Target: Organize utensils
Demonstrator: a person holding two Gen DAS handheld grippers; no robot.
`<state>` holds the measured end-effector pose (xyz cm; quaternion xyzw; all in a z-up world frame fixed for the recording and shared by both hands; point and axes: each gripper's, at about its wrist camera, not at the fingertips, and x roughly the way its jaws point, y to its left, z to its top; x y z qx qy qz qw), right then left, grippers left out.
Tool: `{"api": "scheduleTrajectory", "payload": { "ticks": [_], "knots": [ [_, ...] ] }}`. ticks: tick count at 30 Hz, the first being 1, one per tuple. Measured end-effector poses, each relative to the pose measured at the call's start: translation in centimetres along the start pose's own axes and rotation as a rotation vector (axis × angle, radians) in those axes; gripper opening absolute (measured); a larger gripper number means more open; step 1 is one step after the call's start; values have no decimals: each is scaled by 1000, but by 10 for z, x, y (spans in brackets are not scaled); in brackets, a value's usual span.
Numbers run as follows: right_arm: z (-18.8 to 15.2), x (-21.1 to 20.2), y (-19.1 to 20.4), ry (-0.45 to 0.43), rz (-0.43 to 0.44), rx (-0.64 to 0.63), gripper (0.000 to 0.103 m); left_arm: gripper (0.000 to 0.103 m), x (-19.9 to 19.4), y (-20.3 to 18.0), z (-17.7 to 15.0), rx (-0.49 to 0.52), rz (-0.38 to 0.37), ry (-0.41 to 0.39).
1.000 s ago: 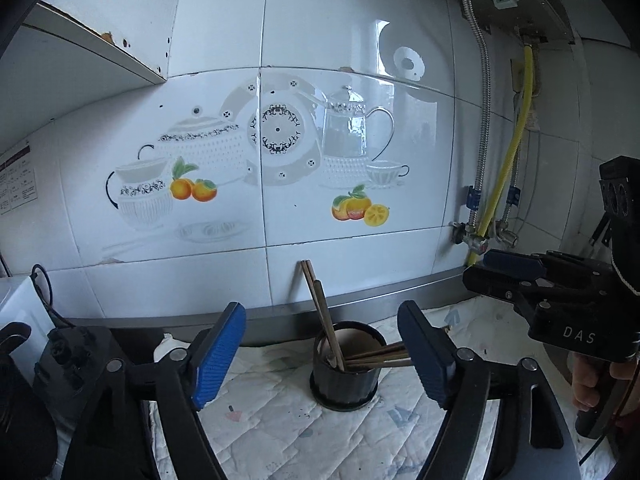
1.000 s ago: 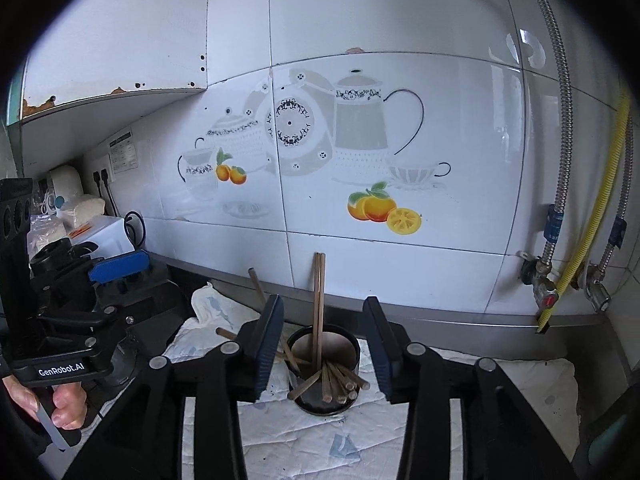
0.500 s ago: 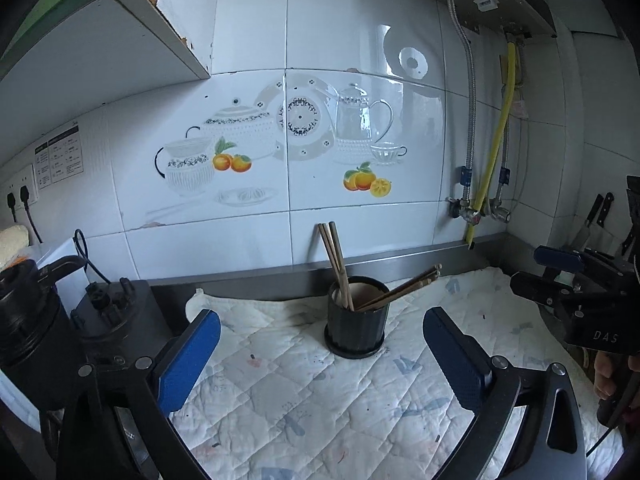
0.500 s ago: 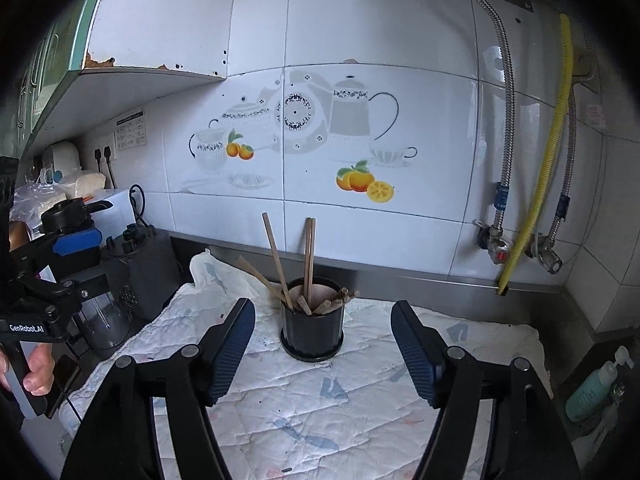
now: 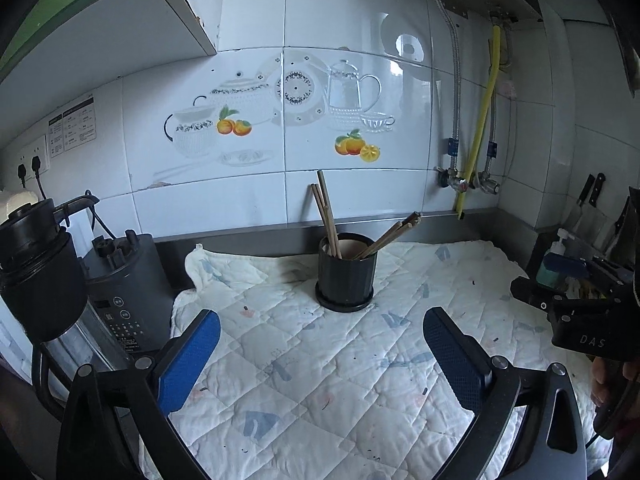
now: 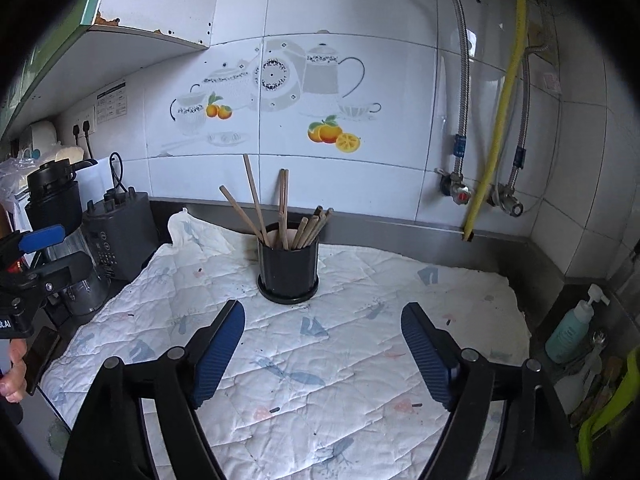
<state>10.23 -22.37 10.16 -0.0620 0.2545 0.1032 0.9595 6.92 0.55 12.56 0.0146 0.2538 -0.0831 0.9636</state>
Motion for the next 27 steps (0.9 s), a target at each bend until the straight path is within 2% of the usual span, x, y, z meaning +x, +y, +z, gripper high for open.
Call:
{"api": "scheduleTrajectory", "payload": {
  "ticks": [4,10,27],
  "knots": [
    [-8,-4,-2,9,-18,24,89,103,-3,-6,-12,10,35,3],
    [-18,-11,0,5,-72,13,90,103,-3,-3,-22,-33,-9,40],
    [-31,-14,-5,28,-72,37,90,103,-1,-1,-33,-45,36,64]
  ]
}}
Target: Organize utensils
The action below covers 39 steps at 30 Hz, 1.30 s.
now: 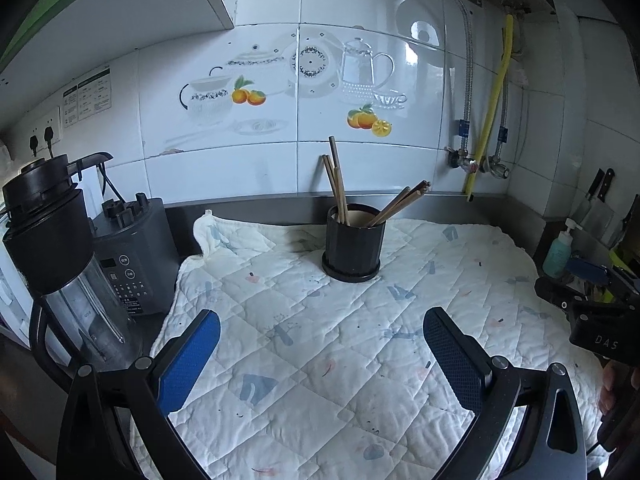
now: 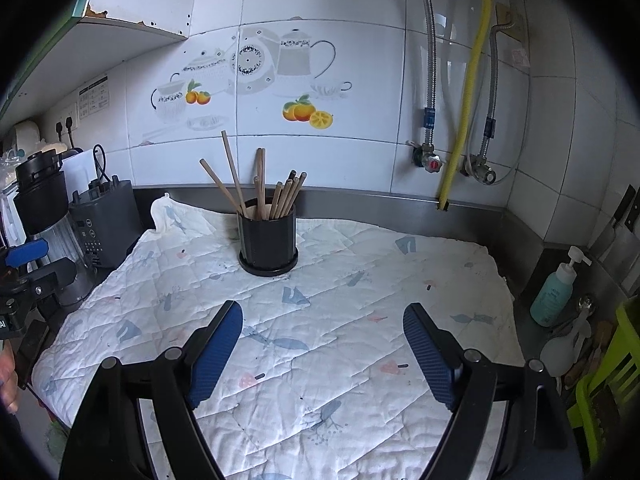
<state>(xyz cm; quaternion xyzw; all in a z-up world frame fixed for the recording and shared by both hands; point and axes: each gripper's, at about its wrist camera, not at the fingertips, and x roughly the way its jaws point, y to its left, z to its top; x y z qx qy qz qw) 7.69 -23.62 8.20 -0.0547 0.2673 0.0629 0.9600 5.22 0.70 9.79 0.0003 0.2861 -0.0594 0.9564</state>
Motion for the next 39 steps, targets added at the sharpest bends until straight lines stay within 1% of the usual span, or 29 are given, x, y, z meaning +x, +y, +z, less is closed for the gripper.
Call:
{"api": "scheduleTrajectory", "payload": {
  "ticks": [20,39],
  "knots": [
    [-11,9,2,48,17,15,91,103,32,-9,-14,-11,14,78],
    [-12,12,2,66,31,29,91,103,38,-8,-19,-10,17,93]
  ]
}}
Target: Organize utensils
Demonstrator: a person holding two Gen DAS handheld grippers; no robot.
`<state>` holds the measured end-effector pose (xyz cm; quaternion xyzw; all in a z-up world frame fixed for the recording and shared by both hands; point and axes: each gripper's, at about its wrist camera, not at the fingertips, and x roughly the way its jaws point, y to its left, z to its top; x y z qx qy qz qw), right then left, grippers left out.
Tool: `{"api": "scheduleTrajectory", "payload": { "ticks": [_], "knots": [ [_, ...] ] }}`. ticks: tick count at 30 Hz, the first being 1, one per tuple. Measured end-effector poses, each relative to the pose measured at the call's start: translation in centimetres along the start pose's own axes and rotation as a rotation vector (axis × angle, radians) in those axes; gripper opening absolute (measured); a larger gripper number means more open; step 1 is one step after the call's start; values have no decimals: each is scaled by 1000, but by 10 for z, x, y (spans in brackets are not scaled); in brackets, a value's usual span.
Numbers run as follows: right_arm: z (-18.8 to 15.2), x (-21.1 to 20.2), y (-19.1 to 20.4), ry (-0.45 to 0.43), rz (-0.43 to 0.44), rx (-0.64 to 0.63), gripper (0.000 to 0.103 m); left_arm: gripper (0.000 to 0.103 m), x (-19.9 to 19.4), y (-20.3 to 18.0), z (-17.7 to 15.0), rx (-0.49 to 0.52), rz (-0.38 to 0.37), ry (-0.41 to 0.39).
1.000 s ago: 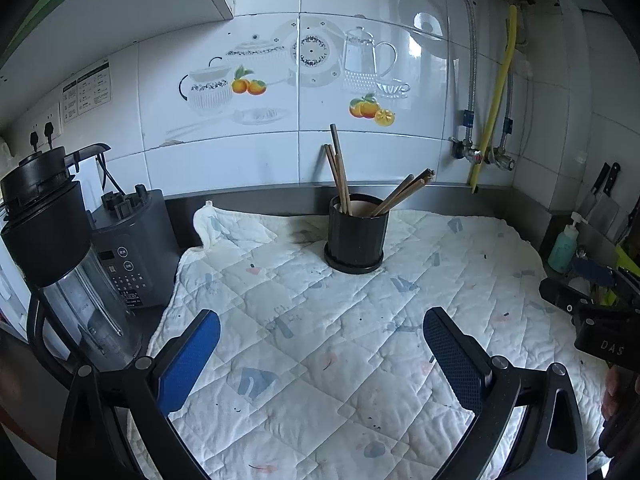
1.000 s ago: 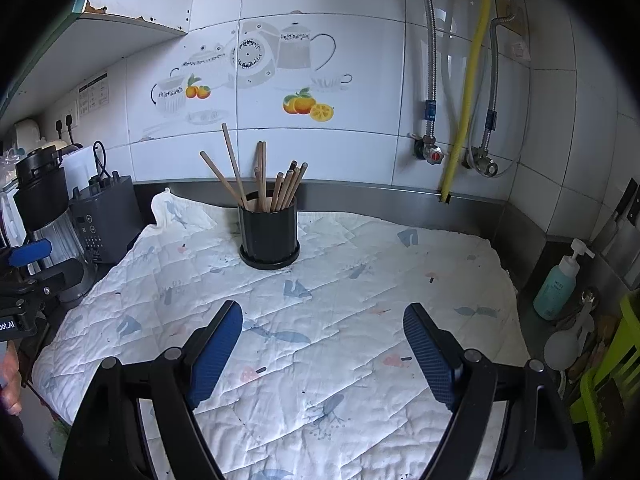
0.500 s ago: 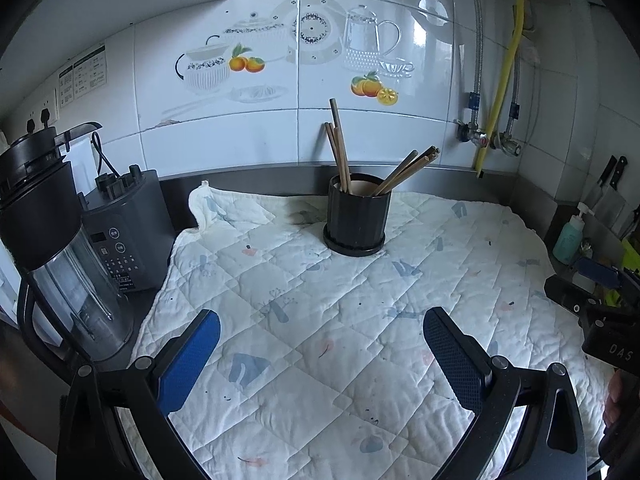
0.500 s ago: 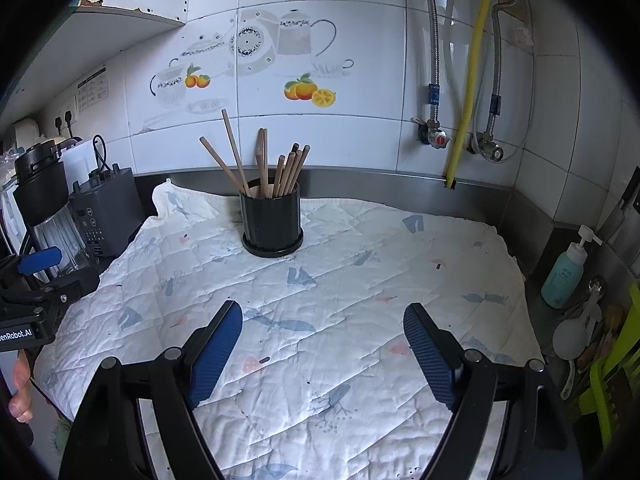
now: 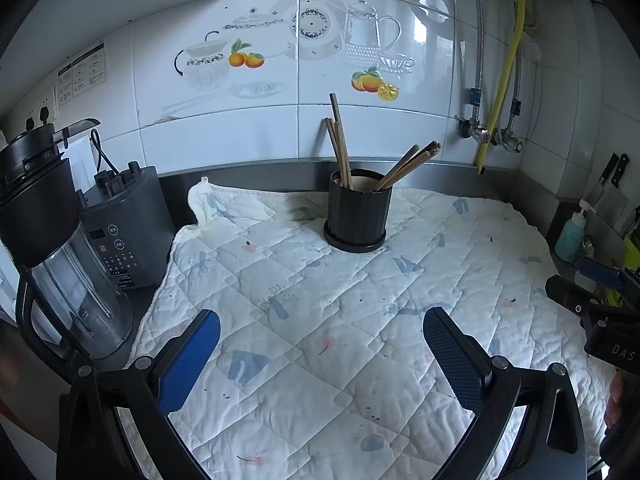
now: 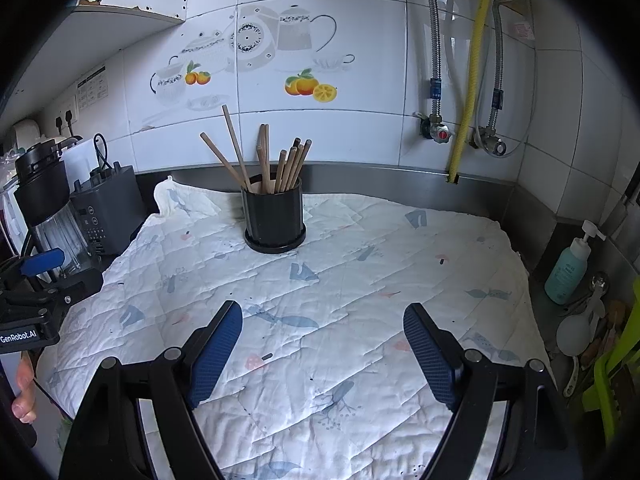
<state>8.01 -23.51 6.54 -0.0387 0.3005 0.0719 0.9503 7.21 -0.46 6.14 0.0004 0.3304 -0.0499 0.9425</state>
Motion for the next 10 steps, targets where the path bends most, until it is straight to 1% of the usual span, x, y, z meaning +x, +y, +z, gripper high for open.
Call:
{"api": "scheduleTrajectory", "payload": {
  "ticks": [10],
  "knots": [
    [-2,1,1,5,4,1,91,103,1,-5,-1,14,-2,-7]
  ]
}}
